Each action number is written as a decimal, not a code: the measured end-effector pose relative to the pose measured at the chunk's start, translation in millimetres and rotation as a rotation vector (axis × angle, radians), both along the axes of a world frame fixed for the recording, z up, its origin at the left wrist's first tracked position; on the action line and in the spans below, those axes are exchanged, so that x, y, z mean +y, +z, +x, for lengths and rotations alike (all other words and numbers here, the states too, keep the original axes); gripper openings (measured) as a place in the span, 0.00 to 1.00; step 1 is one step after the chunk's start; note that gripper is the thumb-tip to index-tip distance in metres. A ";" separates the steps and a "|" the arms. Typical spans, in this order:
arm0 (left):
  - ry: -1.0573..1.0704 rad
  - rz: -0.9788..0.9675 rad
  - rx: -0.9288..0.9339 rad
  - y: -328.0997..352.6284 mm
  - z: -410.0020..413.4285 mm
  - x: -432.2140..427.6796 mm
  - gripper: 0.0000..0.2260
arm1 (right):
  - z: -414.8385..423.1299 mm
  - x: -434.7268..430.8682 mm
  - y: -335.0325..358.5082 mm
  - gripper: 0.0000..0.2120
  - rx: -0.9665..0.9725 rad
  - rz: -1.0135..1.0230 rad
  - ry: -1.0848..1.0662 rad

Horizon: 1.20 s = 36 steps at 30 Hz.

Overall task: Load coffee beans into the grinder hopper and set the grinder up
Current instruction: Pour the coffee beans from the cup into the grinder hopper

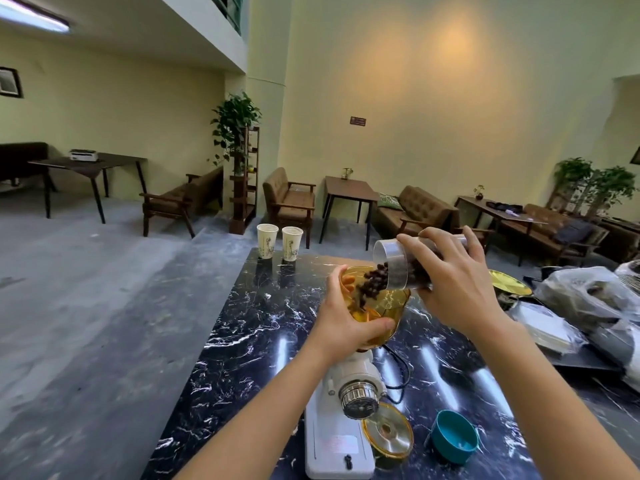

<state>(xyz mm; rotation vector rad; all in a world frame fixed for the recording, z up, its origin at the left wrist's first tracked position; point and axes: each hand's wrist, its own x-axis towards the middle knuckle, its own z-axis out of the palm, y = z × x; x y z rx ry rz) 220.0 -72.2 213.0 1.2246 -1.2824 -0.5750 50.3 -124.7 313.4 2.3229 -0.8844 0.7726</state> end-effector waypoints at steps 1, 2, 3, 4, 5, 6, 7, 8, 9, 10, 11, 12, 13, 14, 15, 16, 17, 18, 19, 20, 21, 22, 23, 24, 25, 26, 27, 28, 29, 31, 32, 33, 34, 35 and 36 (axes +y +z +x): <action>-0.001 0.000 0.004 -0.1 -0.1 -0.3 0.47 | 0.3 -0.3 0.4 0.39 0.009 -0.007 0.002; -0.002 0.002 0.009 -0.4 -0.3 -0.3 0.47 | 0.5 -0.5 0.9 0.39 0.014 -0.012 0.004; -0.001 0.004 0.011 -0.6 -0.3 -0.4 0.47 | 0.6 -0.6 1.2 0.40 0.018 -0.015 0.005; 0.000 0.007 0.011 -0.5 -0.5 -0.3 0.46 | 0.5 -0.5 1.3 0.40 0.021 -0.017 0.006; 0.001 0.011 0.011 -0.3 -0.6 -0.2 0.46 | 0.5 -0.4 1.6 0.40 0.025 -0.018 0.005; 0.002 0.014 0.010 -0.2 -0.6 -0.3 0.46 | 0.4 -0.2 1.7 0.41 0.027 -0.021 0.004; 0.002 0.016 0.012 0.0 -0.7 -0.5 0.46 | 0.3 -0.2 1.9 0.40 0.029 -0.025 0.004; 0.002 0.018 0.015 -0.1 -0.8 -0.5 0.46 | 0.4 -0.5 2.1 0.40 0.030 -0.030 0.006; 0.002 0.020 0.018 -0.1 -0.9 -0.5 0.46 | 0.6 -0.8 2.0 0.40 0.032 -0.038 0.008; 0.003 0.022 0.021 -0.1 -0.9 -0.3 0.46 | 0.7 -1.0 2.0 0.40 0.033 -0.044 0.011; 0.002 0.023 0.023 0.2 -1.0 -0.2 0.46 | 0.9 -1.2 1.9 0.40 0.035 -0.048 0.014; -0.001 0.024 0.024 0.5 -1.2 0.1 0.46 | 0.8 -1.4 1.9 0.40 0.038 -0.050 0.015; -0.004 0.025 0.023 0.8 -1.3 0.2 0.45 | 0.8 -1.4 1.8 0.40 0.041 -0.051 0.013; -0.006 0.025 0.022 1.0 -1.5 0.3 0.45 | 0.7 -1.3 1.9 0.40 0.044 -0.052 0.010; -0.006 0.025 0.022 0.9 -1.5 0.2 0.45 | 0.7 -1.2 2.1 0.40 0.048 -0.055 0.008; -0.004 0.024 0.022 0.7 -1.5 0.4 0.45 | 0.7 -0.9 2.3 0.40 0.052 -0.058 0.007; -0.002 0.022 0.022 0.7 -1.4 0.5 0.45 | 0.7 -0.5 2.6 0.39 0.055 -0.059 0.007; -0.001 0.020 0.021 0.6 -1.2 0.7 0.46 | 0.7 -0.3 2.9 0.39 0.057 -0.059 0.008; -0.002 0.018 0.021 0.6 -1.0 0.7 0.46 | 0.8 -0.5 3.0 0.39 0.056 -0.054 0.008; -0.005 0.018 0.021 0.6 -0.7 0.9 0.46 | 0.7 -0.9 2.8 0.40 0.048 -0.043 0.007; -0.008 0.018 0.020 0.5 -0.6 0.8 0.47 | 0.7 -1.3 2.1 0.40 0.032 -0.024 0.004; -0.011 0.018 0.019 0.1 -0.6 0.8 0.47 | 0.1 -1.5 1.2 0.41 0.009 0.001 0.001; -0.012 0.019 0.020 -0.3 -0.8 0.8 0.47 | -0.7 -1.6 -0.1 0.42 -0.018 0.028 -0.002; -0.012 0.021 0.020 -0.7 -0.8 1.2 0.47 | -1.4 -1.6 -1.6 0.42 -0.048 0.054 -0.002; -0.013 0.022 0.020 -1.1 -0.3 1.7 0.47 | -1.6 -1.6 -3.2 0.43 -0.080 0.077 0.002; -0.017 0.022 0.018 -1.0 -0.9 1.4 0.46 | -3.1 -2.1 -4.6 0.43 -0.113 0.104 0.004; -0.021 0.020 0.017 -0.9 -1.4 1.0 0.46 | -4.6 -2.7 -5.7 0.43 -0.146 0.137 0.009; -0.018 0.016 0.020 -1.0 -0.4 1.6 0.47 | -4.4 -2.5 -6.5 0.43 -0.177 0.175 0.023; -0.012 0.010 0.021 -0.8 0.7 2.2 0.47 | -4.2 -2.0 -7.2 0.42 -0.212 0.212 0.042; -0.003 -0.001 0.008 -0.2 1.5 2.6 0.47 | -5.5 -0.7 -8.7 0.41 -0.296 0.273 0.083; -0.001 -0.005 0.001 -0.4 1.4 2.4 0.46 | -7.4 0.1 -10.0 0.41 -0.351 0.312 0.107; 0.001 -0.006 -0.001 -1.0 1.3 2.0 0.45 | -10.0 1.5 -11.6 0.41 -0.412 0.364 0.138; 0.005 -0.007 -0.003 -1.6 1.3 1.8 0.44 | -14.1 3.6 -14.0 0.40 -0.482 0.428 0.179; 0.013 -0.008 -0.008 -1.6 1.2 2.1 0.43 | -19.1 7.1 -17.4 0.39 -0.563 0.496 0.220; 0.020 -0.012 -0.019 -1.5 1.3 2.3 0.43 | -25.4 11.4 -22.6 0.37 -0.654 0.561 0.249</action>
